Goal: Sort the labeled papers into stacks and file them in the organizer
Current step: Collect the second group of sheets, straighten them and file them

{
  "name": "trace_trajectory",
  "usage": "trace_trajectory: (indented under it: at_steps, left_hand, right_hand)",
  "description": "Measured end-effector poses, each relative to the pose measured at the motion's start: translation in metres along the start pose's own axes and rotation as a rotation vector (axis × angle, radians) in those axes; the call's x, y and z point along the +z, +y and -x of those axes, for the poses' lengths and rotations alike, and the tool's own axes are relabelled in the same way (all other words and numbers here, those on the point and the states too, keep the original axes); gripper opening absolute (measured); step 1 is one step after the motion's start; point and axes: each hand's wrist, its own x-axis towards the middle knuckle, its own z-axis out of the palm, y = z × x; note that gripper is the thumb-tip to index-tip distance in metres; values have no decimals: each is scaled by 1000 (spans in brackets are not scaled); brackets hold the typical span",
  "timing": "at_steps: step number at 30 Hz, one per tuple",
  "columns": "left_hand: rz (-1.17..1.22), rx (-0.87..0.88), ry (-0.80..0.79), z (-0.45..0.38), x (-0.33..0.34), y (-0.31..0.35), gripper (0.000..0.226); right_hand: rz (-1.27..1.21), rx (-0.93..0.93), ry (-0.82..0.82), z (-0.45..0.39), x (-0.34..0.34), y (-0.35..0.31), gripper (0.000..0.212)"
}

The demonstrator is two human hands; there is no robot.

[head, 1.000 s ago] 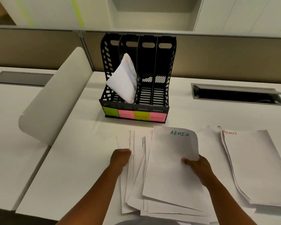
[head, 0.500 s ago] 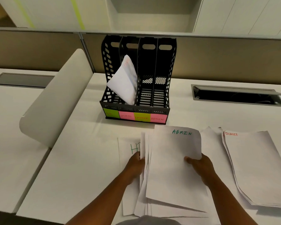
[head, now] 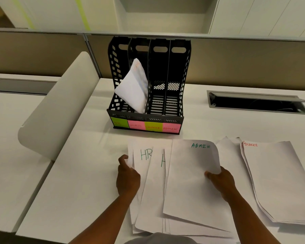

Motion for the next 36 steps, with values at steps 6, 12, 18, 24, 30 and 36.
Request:
trace_trajectory:
  at_steps: [6, 12, 18, 24, 30, 36]
  left_hand:
    - [-48, 50, -76, 2, 7, -1, 87]
    - [-356, 199, 15, 5, 21, 1, 81]
    - [-59, 210, -40, -2, 15, 13, 72]
    - [-86, 99, -445, -10, 18, 4, 30]
    - [-80, -32, -264, -18, 18, -1, 17]
    - [65, -21, 39, -12, 8, 12, 48]
  right_hand:
    - [-7, 12, -11, 0, 2, -2, 39]
    - [-31, 34, -37, 2, 1, -4, 33]
    - [-115, 70, 36, -1, -28, -8, 39]
    - [-62, 43, 37, -9, -60, -1, 47]
    - [-186, 119, 84, -14, -82, 19, 45]
    - [-452, 137, 106, -14, -96, 29, 41]
